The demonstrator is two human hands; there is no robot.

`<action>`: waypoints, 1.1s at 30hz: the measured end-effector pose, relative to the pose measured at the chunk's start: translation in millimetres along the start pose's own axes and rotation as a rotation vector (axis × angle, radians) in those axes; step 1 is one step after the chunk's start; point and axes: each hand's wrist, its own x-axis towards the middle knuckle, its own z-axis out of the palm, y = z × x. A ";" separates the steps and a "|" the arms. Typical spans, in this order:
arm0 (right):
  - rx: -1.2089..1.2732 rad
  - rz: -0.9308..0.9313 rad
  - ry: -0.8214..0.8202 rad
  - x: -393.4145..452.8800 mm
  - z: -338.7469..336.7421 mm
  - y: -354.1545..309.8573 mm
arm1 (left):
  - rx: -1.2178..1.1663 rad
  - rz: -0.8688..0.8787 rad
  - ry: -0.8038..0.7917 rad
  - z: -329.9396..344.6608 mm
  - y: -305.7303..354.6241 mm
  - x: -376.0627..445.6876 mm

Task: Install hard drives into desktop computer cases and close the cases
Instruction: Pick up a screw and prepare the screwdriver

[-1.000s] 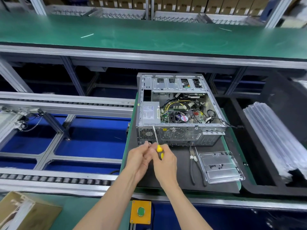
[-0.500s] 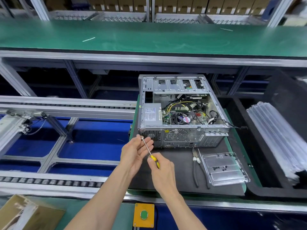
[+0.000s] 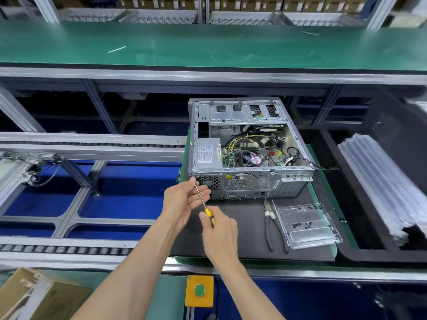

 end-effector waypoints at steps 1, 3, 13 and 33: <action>0.050 0.034 0.008 -2.0 3.5 -3.9 | -0.028 -0.015 0.001 3.6 0.4 -1.3; 0.126 0.110 0.011 -4.0 10.7 -12.7 | -0.101 -0.045 0.009 10.3 0.4 -4.2; 0.114 0.199 0.022 2.2 16.0 -41.2 | -0.146 -0.088 0.033 11.3 10.9 -7.0; 0.498 0.552 -0.005 9.8 15.5 -60.0 | -0.054 -0.255 -0.052 7.9 27.7 -10.0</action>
